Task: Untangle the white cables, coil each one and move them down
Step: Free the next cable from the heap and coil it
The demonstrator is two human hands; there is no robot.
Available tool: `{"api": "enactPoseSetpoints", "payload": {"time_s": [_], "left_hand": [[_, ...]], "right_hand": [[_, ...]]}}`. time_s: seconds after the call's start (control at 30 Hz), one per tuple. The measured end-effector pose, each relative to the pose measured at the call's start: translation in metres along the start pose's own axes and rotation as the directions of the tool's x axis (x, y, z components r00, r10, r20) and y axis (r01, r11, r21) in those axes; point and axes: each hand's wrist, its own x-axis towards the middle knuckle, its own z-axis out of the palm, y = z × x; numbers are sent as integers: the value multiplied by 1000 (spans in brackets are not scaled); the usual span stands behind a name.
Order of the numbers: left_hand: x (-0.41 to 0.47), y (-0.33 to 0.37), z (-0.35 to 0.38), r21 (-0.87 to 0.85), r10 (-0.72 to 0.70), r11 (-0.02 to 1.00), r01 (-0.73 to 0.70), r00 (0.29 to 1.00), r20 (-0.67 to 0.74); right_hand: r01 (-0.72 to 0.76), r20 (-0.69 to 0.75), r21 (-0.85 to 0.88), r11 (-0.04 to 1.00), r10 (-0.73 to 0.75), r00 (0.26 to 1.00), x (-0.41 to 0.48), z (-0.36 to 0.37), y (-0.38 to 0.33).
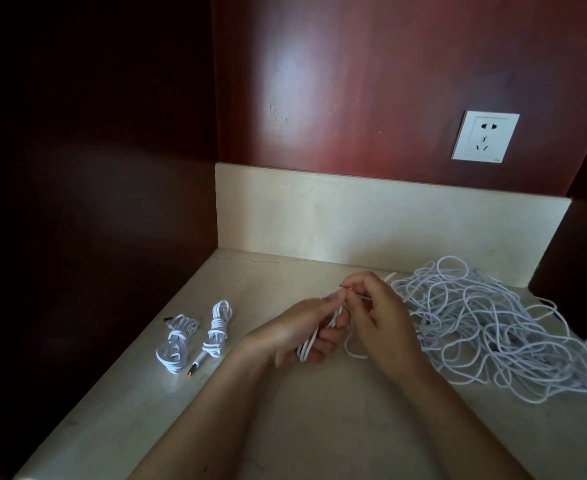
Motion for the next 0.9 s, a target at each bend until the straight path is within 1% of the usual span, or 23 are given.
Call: {"api": "enactPoseSetpoints", "payload": {"time_s": [0.07, 0.1, 0.13, 0.17, 0.2, 0.23, 0.33, 0.4, 0.47, 0.57, 0.63, 0.7, 0.77, 0.9], "left_hand": [[0, 0, 2, 0, 48, 999, -48, 998, -51], [0, 0, 3, 30, 92, 996, -90, 992, -87], [2, -1, 4, 97, 157, 985, -144, 978, -140], [3, -3, 4, 188, 242, 961, -205, 948, -205], [5, -5, 4, 273, 333, 926, -260, 904, -267], [7, -6, 4, 321, 413, 894, -313, 853, -319], [11, -8, 3, 319, 552, 833, -452, 718, -424], [12, -5, 4, 254, 583, 809, -530, 665, -467], [12, -3, 5, 146, 596, 780, -609, 650, -472], [11, 0, 7, -70, 573, 721, -689, 651, -498], [10, 4, 6, -183, 534, 665, -724, 633, -561], [10, 9, 2, -280, 466, 597, -752, 609, -642], [8, 15, -5, -342, 375, 547, -764, 589, -716], [4, 17, -18, -327, 277, 498, -803, 505, -818]], "right_hand": [[-8, 14, -8, 1000, 8, 1000, 0, 1, 0], [-13, 10, -21, 1000, 13, 1000, 0, 0, 0], [-18, 3, -39, 999, 18, 1000, 0, 0, 1], [-24, -5, -62, 998, 23, 1000, 0, 0, 2], [-30, -7, -87, 996, 29, 1000, 0, -1, 2], [-34, -9, -112, 993, 33, 999, 0, -1, 2], [-44, -22, -165, 985, 40, 999, 0, -1, 2], [-36, -29, -216, 976, 30, 999, 1, -1, 3], [-7, -14, -273, 962, 3, 1000, 1, 0, 4], [42, 8, -311, 949, -42, 999, 2, 1, 3], [87, 41, -336, 938, -78, 996, 2, 0, 1], [133, 120, -363, 922, -96, 988, 2, 1, 1], [134, 200, -355, 925, -64, 978, 1, 4, 2], [169, 289, -377, 910, -58, 955, 0, 6, 5]]}}
